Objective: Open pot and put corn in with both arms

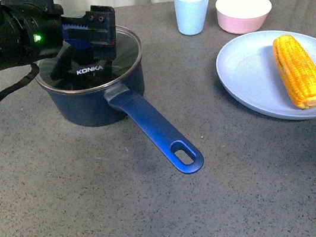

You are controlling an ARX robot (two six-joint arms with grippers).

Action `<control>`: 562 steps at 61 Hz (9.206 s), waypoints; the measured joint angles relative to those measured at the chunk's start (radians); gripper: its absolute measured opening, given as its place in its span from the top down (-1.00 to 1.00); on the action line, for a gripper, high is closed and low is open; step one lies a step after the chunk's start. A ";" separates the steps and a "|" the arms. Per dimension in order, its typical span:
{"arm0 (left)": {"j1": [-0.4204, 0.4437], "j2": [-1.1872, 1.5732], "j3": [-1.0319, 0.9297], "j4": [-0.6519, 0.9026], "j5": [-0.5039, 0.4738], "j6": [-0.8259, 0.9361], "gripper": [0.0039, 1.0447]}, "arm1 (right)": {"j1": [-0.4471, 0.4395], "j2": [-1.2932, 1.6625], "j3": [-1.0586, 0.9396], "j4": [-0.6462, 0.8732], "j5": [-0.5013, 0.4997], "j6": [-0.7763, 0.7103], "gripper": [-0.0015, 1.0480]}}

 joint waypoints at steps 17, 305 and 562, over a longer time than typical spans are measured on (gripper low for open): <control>0.004 0.029 0.021 -0.009 -0.004 0.000 -0.84 | 0.000 0.000 0.000 0.000 0.000 0.000 -0.83; 0.517 0.167 -0.128 0.254 0.125 0.079 -0.84 | 0.000 0.000 0.000 0.000 0.000 0.000 -0.83; 0.299 -2.034 -0.977 -0.712 -0.115 -0.067 -0.84 | -0.077 0.489 0.188 -0.122 -0.080 0.070 -0.83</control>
